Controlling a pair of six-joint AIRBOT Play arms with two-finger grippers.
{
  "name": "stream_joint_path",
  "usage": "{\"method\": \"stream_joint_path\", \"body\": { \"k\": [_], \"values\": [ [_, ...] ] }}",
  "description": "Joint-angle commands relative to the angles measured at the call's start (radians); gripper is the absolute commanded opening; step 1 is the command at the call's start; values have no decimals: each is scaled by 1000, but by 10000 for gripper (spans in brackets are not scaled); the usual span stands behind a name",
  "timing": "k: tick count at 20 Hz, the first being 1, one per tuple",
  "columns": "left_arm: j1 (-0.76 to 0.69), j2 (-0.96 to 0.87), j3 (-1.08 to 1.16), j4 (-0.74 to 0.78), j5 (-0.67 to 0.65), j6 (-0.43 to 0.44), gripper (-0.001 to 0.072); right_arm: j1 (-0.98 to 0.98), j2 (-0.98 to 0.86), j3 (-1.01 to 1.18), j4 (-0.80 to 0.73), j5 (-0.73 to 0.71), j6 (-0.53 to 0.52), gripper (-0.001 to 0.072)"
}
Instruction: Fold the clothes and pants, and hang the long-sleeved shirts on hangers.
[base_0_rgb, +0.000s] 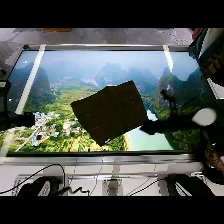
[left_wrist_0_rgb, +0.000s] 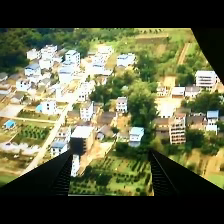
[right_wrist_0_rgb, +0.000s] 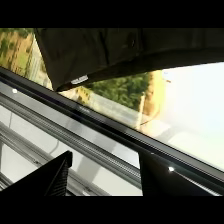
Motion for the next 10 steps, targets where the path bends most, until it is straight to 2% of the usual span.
{"method": "stream_joint_path", "body": {
  "k": [1, 3, 4, 5, 6, 8, 10],
  "values": [
    [3, -10, -6, -13, 26, 0, 533, 175, -14, -180, 76, -353, 169, 490],
    [3, -10, -9, -13, 29, 0, 533, 266, -82, -198, 127, -426, 225, 491],
    [3, -10, -10, -13, 29, 0, 533, 306, -130, -198, 174, -439, 224, 514],
    [3, -10, -10, -13, 29, 0, 533, 341, -179, -198, 225, -460, 224, 586],
    [3, -10, -10, -13, 29, 0, 533, 375, -234, -196, 283, -489, 225, 624],
    [3, -10, -10, -13, 29, 0, 533, 422, -339, -178, 367, -546, 224, 622],
    [3, -10, -10, -13, 29, 0, 533, 442, -433, -126, 382, -547, 224, 621]
  ]
}}
